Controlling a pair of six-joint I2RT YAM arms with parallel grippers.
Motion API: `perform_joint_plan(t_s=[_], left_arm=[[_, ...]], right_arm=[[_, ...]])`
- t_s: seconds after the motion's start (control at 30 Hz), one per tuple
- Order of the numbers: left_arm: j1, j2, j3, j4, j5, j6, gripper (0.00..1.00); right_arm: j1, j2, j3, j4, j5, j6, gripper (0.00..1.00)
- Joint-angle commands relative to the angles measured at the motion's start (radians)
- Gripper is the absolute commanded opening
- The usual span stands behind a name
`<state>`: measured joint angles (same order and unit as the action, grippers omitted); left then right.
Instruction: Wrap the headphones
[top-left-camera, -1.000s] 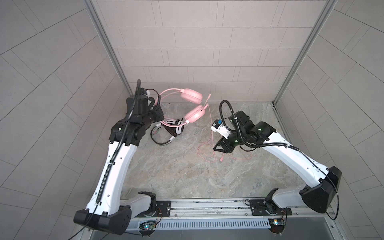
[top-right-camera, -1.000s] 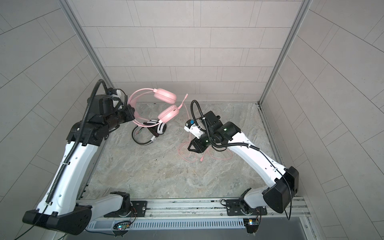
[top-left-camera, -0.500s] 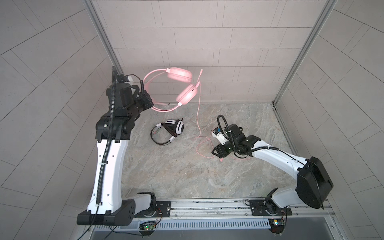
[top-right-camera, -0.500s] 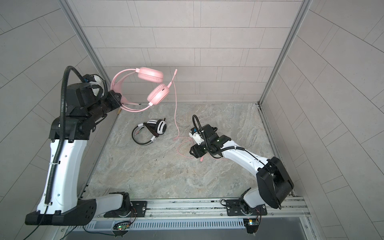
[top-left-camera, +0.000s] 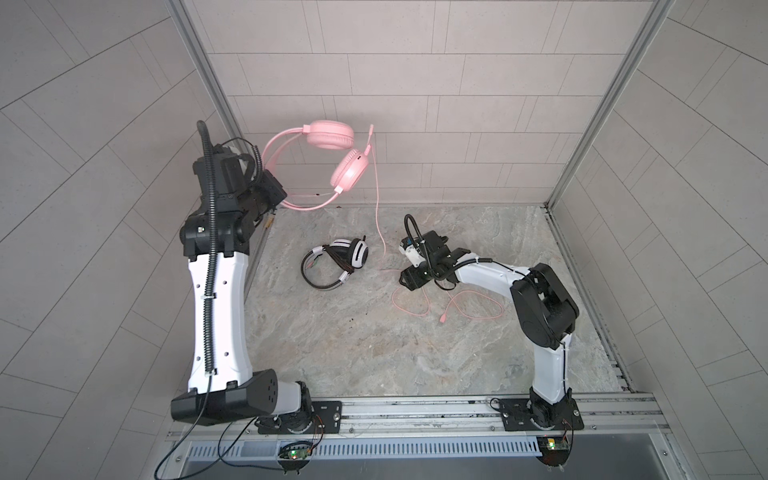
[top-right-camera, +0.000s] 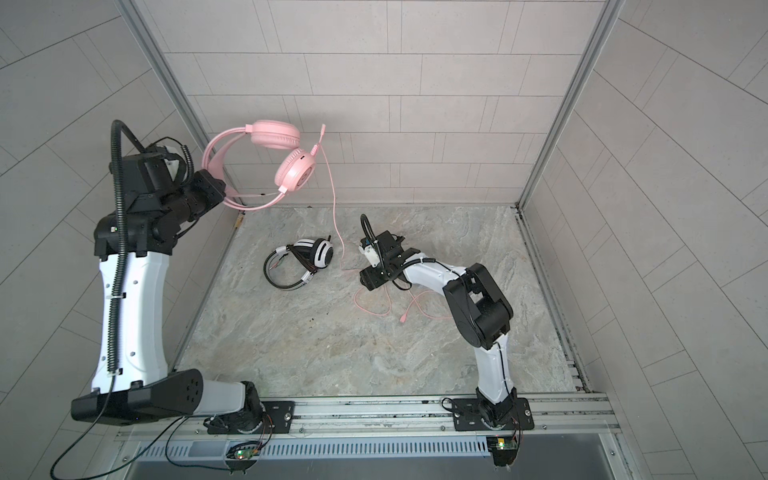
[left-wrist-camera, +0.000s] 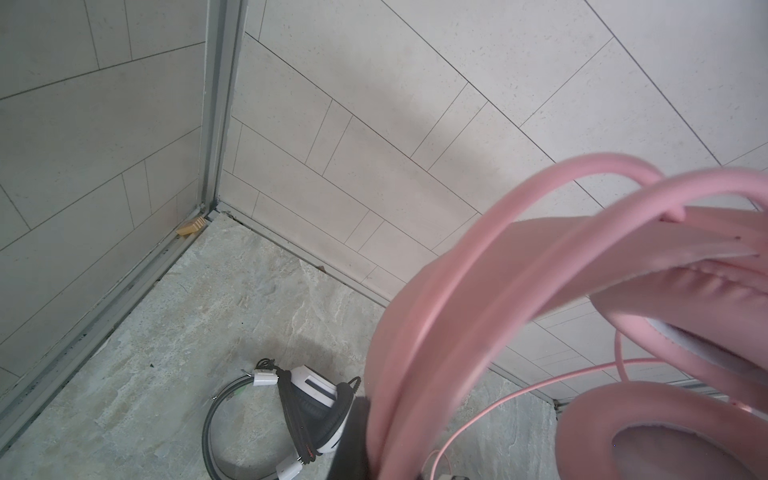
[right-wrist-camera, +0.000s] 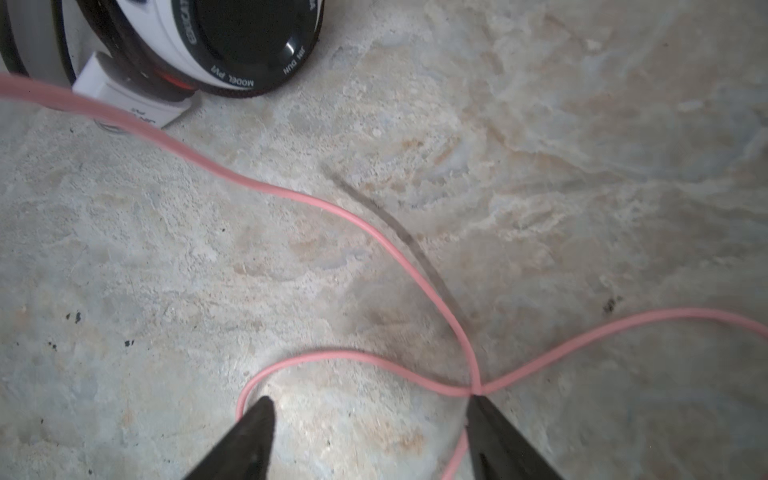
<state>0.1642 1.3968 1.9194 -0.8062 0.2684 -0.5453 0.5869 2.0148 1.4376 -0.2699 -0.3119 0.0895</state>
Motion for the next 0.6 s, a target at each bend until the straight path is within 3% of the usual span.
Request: perform_joint_plan(t_s=[0.0, 0.4, 0.57], left_arm=[[0.015, 0.001, 0.096, 0.068, 0.065, -0.052, 0.0], [0.034, 0.076, 0.24, 0.015, 0.133, -0.067, 0.0], [0.041, 0.083, 0.25, 0.006, 0.141, -0.061, 0.0]], right_arm=[[-0.001, 0.059, 0.066, -0.043, -0.032, -0.058, 0.88], [-0.018, 0.229, 0.292, -0.096, -0.021, -0.122, 0.88], [-0.032, 0.212, 0.275, -0.102, -0.02, -0.111, 0.82]])
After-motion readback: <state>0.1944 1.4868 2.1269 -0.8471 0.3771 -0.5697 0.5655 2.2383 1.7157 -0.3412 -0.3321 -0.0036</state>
